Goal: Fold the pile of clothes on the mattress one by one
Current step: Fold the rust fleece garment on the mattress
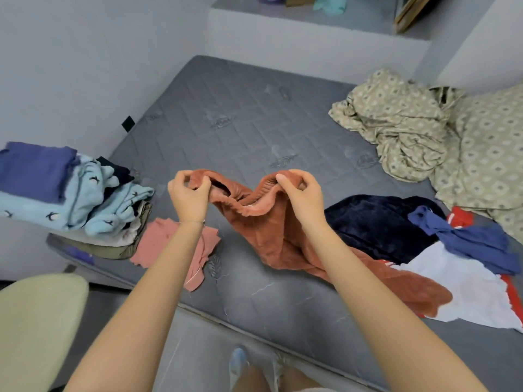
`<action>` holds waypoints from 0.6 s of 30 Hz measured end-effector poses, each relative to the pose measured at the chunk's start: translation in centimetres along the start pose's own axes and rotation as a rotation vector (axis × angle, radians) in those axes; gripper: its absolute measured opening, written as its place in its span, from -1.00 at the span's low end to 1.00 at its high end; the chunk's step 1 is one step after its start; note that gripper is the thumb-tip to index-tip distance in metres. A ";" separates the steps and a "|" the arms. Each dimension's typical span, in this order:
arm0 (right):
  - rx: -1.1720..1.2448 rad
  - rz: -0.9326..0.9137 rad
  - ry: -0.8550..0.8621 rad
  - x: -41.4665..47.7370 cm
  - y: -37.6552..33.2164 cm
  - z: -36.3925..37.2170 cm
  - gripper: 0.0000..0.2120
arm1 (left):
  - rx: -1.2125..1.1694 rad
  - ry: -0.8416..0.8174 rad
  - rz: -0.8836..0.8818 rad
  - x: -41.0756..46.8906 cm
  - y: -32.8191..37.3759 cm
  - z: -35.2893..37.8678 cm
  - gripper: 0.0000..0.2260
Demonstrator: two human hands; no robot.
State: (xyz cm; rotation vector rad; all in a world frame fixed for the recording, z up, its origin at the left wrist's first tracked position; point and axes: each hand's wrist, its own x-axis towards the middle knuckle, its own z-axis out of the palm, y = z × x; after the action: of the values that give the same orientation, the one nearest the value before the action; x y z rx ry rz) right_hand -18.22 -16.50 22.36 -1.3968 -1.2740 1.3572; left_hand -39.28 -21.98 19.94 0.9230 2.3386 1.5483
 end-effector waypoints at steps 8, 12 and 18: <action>-0.147 -0.030 -0.029 2.5 -0.3 4.8 -0.49 | -0.097 -0.020 -0.111 6.4 -0.7 -0.4 -0.73; -0.119 -0.027 0.073 3.8 -1.5 8.6 -0.67 | -0.107 -0.112 -0.091 11.2 -2.2 -1.1 -0.74; -0.135 -0.078 0.294 5.0 -4.5 15.0 -0.77 | -0.131 -0.259 -0.057 20.0 -4.0 -2.9 -0.83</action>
State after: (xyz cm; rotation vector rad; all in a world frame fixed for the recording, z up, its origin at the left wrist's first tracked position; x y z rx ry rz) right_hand -34.02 -12.31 24.07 -1.5564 -1.2252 0.9852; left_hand -57.99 -13.48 21.23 0.9538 2.0418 1.4443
